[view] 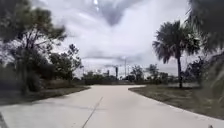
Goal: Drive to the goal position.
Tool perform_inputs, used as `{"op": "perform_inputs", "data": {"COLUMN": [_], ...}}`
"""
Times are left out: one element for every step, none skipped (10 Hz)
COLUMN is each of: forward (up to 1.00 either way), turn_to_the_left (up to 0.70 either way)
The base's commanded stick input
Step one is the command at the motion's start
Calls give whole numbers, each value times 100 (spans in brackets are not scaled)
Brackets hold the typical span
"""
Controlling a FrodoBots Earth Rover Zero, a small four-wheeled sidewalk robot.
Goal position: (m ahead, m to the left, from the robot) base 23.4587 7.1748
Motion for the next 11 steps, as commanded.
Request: {"op": "perform_inputs", "data": {"forward": [85, 85, 85, 85, 85, 85, 85, 85, 85, 85, 85], "turn_to_the_left": [0, 0, 0, 0, 0, 0, 0, 0, 0, 0, 0]}}
